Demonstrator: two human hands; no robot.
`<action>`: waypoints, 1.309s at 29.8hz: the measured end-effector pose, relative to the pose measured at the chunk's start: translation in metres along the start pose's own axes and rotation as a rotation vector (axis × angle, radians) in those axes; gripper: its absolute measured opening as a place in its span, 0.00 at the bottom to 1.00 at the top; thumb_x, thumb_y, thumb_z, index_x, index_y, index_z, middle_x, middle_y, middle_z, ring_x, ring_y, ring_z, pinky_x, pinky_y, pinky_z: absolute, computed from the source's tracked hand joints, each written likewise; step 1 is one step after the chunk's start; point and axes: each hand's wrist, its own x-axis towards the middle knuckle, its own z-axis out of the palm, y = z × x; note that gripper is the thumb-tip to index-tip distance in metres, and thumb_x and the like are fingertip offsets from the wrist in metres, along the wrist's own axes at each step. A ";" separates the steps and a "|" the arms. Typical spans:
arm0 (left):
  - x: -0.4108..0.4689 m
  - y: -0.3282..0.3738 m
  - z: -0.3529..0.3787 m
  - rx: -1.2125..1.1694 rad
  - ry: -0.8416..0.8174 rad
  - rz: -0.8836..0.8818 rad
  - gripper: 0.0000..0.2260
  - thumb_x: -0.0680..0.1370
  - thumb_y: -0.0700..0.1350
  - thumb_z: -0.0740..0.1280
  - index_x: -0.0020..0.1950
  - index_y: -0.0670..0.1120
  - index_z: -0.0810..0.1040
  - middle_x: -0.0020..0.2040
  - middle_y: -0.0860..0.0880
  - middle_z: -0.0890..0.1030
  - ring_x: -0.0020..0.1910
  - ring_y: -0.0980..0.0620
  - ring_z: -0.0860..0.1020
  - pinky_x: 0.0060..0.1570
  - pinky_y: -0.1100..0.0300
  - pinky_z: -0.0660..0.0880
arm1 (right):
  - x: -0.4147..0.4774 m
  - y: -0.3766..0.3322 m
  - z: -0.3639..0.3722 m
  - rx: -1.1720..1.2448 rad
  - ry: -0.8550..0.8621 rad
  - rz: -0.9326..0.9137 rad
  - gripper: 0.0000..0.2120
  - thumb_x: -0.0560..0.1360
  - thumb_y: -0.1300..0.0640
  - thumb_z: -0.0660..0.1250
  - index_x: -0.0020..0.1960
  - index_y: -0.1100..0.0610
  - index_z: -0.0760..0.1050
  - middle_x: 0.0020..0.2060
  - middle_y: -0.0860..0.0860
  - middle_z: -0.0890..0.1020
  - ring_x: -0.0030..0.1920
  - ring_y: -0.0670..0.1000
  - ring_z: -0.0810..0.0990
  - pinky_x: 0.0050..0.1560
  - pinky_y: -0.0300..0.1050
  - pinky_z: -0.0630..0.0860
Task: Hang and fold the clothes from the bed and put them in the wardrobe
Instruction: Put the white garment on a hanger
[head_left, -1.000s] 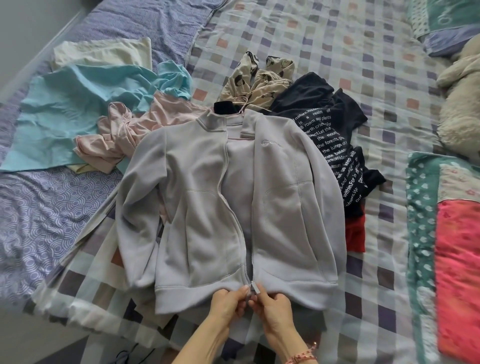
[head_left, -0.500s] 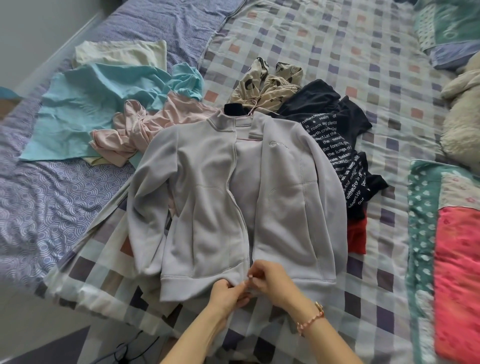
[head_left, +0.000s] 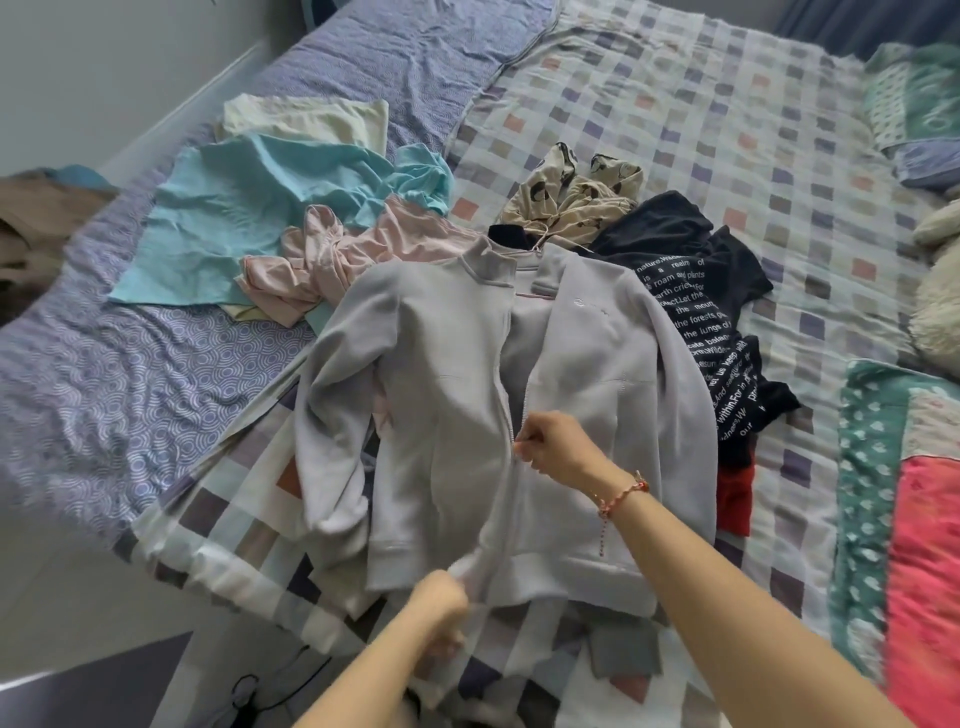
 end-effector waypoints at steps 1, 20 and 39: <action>0.003 0.009 -0.007 0.192 0.113 0.057 0.16 0.81 0.50 0.57 0.58 0.38 0.75 0.54 0.40 0.81 0.53 0.43 0.80 0.45 0.56 0.77 | -0.002 0.002 0.000 0.012 0.003 0.008 0.17 0.73 0.67 0.66 0.30 0.53 0.67 0.33 0.53 0.77 0.28 0.45 0.71 0.30 0.34 0.68; 0.002 0.039 -0.040 0.609 0.086 0.042 0.18 0.80 0.45 0.56 0.70 0.43 0.67 0.68 0.47 0.70 0.68 0.48 0.69 0.64 0.56 0.67 | 0.089 -0.065 -0.097 0.065 0.375 -0.110 0.07 0.73 0.70 0.66 0.37 0.65 0.74 0.29 0.52 0.78 0.25 0.40 0.74 0.30 0.37 0.74; -0.022 0.133 -0.069 0.386 0.465 0.489 0.17 0.80 0.55 0.54 0.56 0.46 0.76 0.56 0.45 0.76 0.60 0.46 0.74 0.54 0.56 0.70 | 0.092 -0.078 -0.113 0.225 0.355 -0.245 0.05 0.70 0.68 0.71 0.38 0.63 0.76 0.30 0.47 0.79 0.29 0.37 0.76 0.33 0.29 0.70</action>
